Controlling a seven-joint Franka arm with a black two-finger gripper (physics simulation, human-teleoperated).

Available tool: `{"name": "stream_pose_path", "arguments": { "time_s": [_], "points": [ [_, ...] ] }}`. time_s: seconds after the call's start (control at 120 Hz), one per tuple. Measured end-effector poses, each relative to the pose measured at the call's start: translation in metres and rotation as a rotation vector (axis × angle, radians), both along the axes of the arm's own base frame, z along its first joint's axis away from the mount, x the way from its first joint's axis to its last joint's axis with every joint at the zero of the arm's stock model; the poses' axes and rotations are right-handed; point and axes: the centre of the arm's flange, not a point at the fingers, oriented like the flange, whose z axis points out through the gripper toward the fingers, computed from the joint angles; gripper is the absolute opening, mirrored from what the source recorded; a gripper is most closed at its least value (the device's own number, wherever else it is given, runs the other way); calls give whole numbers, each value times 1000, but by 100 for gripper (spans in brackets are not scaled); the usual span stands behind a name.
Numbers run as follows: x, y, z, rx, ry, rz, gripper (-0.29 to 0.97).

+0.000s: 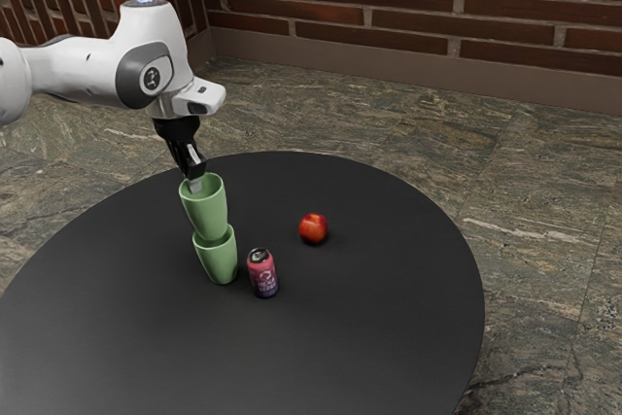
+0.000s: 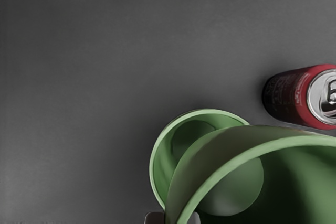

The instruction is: Place the left cup onto the right cup

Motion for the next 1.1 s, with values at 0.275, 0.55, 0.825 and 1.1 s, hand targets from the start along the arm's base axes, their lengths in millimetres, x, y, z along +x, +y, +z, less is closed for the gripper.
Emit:
{"name": "stream_pose_path", "arguments": {
  "time_s": [0.275,0.55,0.825,1.1],
  "points": [
    [0,7,-4,0,5,11,-11],
    [2,6,-9,1,12,11,-11],
    [3,6,-15,2,20,11,-11],
    [4,6,-23,2,31,13,-11]
  ]
}}
